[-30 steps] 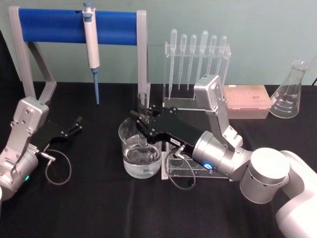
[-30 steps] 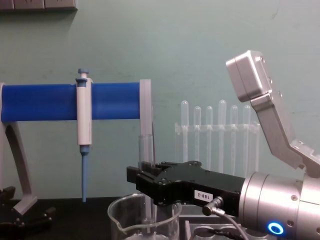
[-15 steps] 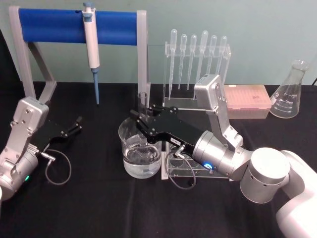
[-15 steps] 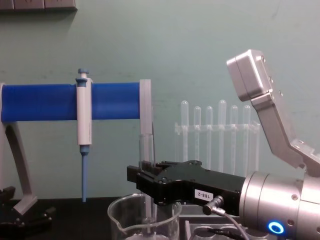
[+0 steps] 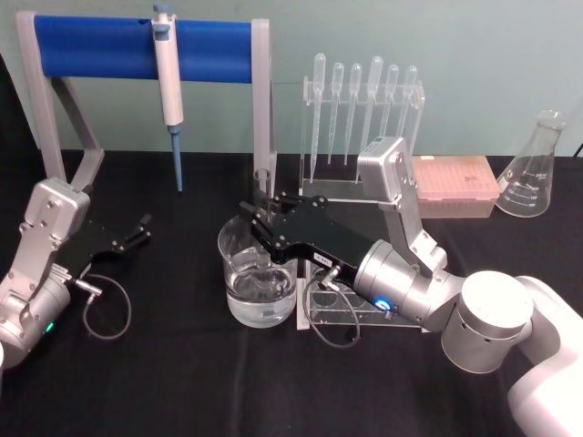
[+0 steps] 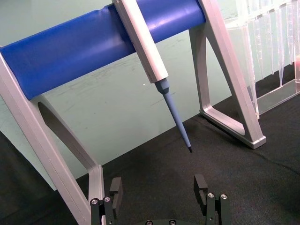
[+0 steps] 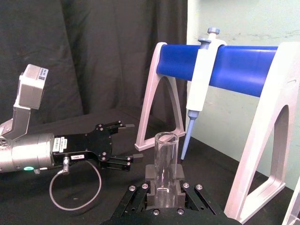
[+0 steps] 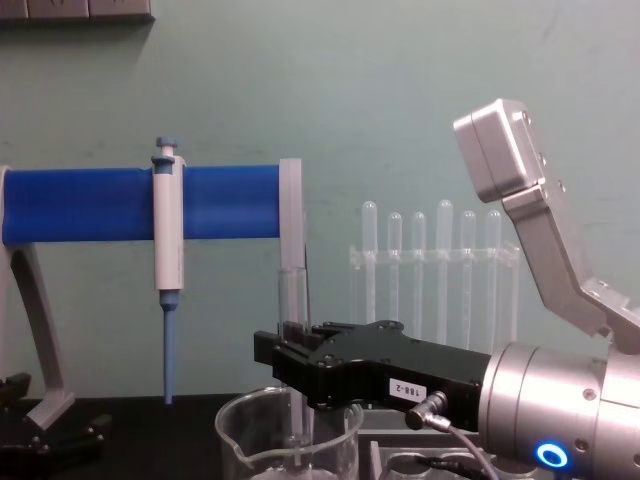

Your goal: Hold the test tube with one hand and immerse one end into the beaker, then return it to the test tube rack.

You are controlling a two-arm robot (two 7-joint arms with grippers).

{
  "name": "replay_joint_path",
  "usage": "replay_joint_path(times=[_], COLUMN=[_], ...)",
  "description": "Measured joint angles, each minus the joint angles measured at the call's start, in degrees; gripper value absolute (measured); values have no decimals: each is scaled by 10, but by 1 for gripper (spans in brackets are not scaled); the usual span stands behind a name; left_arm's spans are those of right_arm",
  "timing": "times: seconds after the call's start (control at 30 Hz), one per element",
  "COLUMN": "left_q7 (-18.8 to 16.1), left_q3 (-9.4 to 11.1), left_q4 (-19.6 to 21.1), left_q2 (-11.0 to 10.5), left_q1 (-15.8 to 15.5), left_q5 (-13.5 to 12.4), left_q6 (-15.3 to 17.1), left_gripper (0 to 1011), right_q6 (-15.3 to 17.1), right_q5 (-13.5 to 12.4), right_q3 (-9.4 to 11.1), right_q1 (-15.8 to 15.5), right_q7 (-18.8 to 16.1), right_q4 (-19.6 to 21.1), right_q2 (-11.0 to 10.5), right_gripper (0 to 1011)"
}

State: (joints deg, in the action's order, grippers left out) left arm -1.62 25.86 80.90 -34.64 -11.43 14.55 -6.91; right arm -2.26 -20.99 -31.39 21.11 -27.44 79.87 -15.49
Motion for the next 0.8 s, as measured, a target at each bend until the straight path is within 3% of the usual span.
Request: replay_joint_path(times=[0.8], left_q7=[0], left_q3=[0], left_q4=[0], left_q2=[0], left_q1=[0], left_q5=[0], left_q6=[0], left_gripper=[1000], right_q6=[0], right_q5=[0], right_q3=[0], right_q1=[0], right_q7=[1], right_q4=[0], right_q2=[0], right_gripper=[227])
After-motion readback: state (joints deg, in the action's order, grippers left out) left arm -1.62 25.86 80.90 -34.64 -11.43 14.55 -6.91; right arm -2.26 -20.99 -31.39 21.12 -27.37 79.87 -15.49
